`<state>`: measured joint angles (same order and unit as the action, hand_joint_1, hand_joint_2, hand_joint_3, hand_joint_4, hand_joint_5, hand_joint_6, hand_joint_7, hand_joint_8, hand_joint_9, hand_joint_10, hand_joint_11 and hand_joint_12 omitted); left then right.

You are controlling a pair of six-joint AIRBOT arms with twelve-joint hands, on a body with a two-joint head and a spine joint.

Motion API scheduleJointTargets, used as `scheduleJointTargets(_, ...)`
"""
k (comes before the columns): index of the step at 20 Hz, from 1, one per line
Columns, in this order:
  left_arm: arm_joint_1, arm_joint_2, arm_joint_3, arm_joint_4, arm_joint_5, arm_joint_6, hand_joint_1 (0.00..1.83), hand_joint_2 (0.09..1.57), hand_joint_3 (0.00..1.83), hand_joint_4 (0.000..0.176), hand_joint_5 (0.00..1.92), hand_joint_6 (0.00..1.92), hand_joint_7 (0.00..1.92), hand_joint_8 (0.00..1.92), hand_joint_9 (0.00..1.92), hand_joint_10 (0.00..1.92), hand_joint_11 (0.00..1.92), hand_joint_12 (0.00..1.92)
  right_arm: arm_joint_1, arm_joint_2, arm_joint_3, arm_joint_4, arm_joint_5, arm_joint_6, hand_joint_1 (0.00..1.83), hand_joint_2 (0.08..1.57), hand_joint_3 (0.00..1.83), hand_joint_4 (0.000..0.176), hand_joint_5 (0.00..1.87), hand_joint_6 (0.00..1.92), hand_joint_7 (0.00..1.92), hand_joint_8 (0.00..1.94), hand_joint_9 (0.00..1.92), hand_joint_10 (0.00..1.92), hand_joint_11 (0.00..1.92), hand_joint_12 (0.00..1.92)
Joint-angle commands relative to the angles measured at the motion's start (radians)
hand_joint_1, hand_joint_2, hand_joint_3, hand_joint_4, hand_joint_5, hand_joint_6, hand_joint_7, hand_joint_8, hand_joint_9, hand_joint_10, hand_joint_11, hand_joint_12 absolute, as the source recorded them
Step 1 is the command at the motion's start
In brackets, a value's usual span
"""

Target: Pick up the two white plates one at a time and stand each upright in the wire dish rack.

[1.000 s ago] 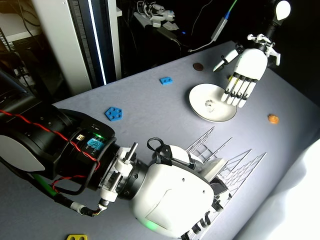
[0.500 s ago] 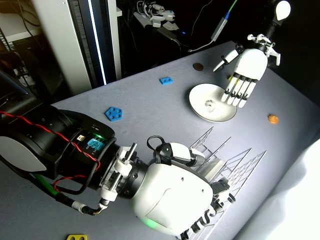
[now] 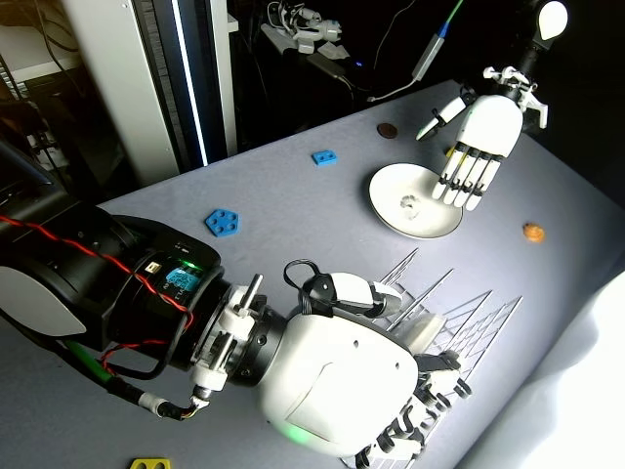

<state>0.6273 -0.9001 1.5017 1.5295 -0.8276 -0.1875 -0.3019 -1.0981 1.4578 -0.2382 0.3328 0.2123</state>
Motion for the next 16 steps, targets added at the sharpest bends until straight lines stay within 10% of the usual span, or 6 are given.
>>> scheduleJointTargets(1, -0.003, 0.005, 0.005, -0.050, -0.011, -0.003, 0.00, 1.12, 0.00, 0.000, 0.15, 0.00, 0.15, 0.00, 0.12, 0.00, 0.00, 0.26, 0.020, 0.013, -0.001, 0.016, 0.118, 0.009, 1.02, 1.05, 0.00, 0.000, 0.55, 0.20, 0.65, 0.00, 0.47, 0.41, 0.08, 1.47)
scheduleJointTargets(16, 0.026, -0.006, 0.016, -0.050, -0.009, -0.012, 0.00, 1.12, 0.00, 0.000, 0.14, 0.00, 0.14, 0.00, 0.12, 0.00, 0.00, 0.24, 0.203, 0.030, -0.110, -0.157, 0.146, -0.090, 1.02, 1.06, 0.00, 0.000, 0.57, 0.19, 0.66, 0.01, 0.48, 0.48, 0.12, 1.45)
